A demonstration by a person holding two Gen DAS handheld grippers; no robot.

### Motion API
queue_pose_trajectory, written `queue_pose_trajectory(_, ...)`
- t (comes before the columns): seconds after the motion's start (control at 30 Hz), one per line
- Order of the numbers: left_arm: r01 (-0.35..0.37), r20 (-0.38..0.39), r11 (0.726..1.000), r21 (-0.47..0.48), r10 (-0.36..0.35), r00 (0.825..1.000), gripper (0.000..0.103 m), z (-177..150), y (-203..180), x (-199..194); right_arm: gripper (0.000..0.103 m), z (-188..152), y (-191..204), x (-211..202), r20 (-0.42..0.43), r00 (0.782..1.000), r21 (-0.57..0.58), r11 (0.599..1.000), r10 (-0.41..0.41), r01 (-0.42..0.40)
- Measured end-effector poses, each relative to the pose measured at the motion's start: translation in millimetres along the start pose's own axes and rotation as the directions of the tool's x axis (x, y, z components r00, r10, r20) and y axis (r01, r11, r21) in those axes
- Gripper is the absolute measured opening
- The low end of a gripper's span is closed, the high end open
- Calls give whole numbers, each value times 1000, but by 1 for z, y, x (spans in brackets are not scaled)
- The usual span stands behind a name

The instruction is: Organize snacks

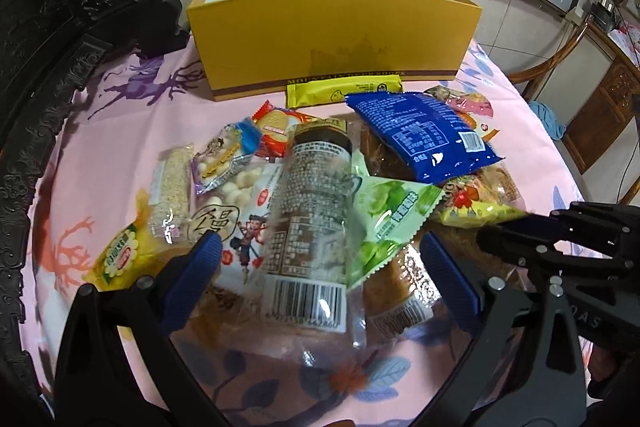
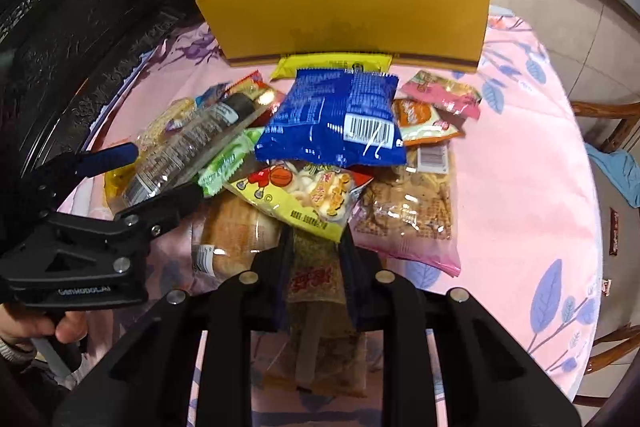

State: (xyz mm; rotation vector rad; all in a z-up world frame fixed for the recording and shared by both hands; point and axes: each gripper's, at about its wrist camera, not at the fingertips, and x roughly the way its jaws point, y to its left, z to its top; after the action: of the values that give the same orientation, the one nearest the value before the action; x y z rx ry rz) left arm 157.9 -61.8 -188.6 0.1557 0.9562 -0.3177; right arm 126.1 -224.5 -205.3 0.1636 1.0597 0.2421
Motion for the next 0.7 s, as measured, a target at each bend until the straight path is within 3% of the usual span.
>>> queue_pose_trajectory(0.03,6,2,1000,-4,-6,1000,98,0,1,1,25,0,-1,1,3,1000,6,1000,-1,1)
queue_pose_trajectory(0.1,19,4,1000,-10,-19,1000,93,-1,2,3,42,2,1,3,17,999,-14,999,-32,32)
queue_pose_trajectory(0.2,26,3,1000,-11,-26,1000,88,-3,3,6,52,6,9,2,54,997,-75,995,-59,63)
queue_pose_trajectory(0.4,40,17,999,-31,-40,999,85,-4,11,7,53,11,29,1,180,973,-259,947,-144,188)
queue_pose_trajectory(0.5,44,25,999,-13,-44,999,85,-6,9,9,53,5,40,2,254,949,-383,882,-185,274)
queue_pose_trajectory(0.67,79,28,997,-8,-79,996,80,-3,11,15,51,2,47,15,260,956,-525,811,-137,259)
queue_pose_trajectory(0.7,90,27,996,-2,-90,996,75,-3,10,15,38,3,48,16,250,961,-533,811,-122,241)
